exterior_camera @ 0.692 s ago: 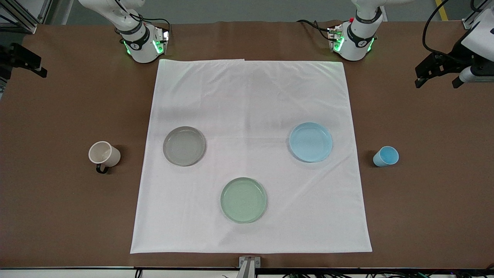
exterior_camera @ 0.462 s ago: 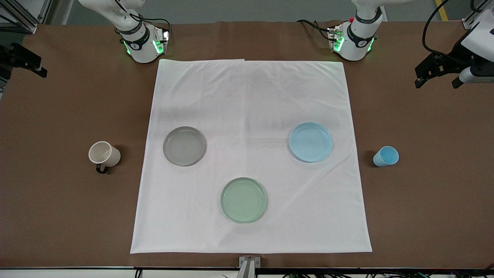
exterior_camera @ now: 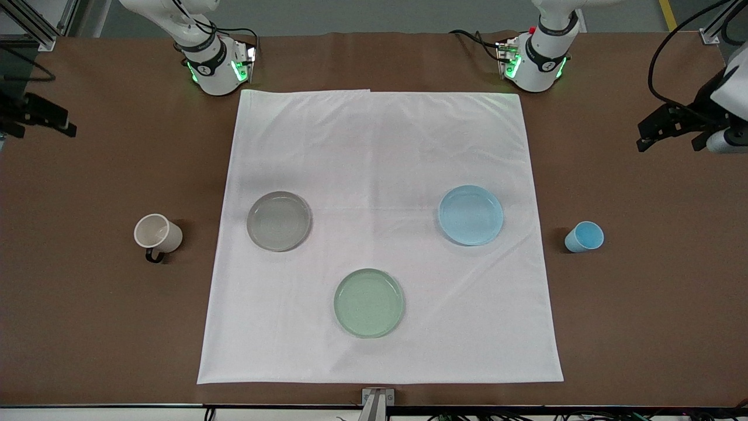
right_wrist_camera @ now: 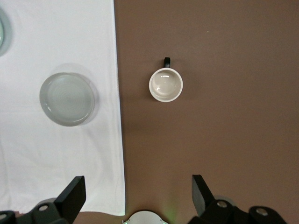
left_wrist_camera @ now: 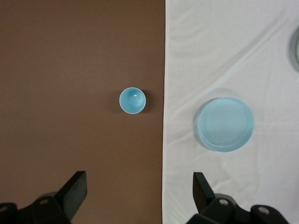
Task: Place blue cup in blue plate and white mug in gray plate
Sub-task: 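Reach the right gripper toward the white mug while the left gripper reaches the blue cup, then grasp the white mug with the right gripper while the left gripper grasps the cup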
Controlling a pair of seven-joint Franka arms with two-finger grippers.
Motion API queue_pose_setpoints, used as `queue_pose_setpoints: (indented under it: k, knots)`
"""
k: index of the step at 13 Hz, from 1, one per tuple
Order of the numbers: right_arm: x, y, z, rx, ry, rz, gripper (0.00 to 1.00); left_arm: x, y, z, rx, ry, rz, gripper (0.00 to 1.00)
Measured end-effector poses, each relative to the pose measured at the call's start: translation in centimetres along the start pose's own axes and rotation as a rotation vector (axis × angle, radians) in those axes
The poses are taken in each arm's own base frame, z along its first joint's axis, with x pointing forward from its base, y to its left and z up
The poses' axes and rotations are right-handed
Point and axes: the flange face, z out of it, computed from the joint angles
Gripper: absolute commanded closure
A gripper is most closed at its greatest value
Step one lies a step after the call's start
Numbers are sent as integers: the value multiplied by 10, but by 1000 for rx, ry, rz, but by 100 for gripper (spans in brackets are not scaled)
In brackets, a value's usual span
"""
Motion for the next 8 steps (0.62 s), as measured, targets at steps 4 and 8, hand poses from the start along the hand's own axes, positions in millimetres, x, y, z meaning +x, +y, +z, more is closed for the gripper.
queue_pose_setpoints:
  k: [4,8]
  knots:
    - [91,26,115,-15,2,32,0,45,-34,96,-11,-75,-46,0]
    - [122,32,221,-25,64,78,1,64,-63,230,-23,-80,-87,1]
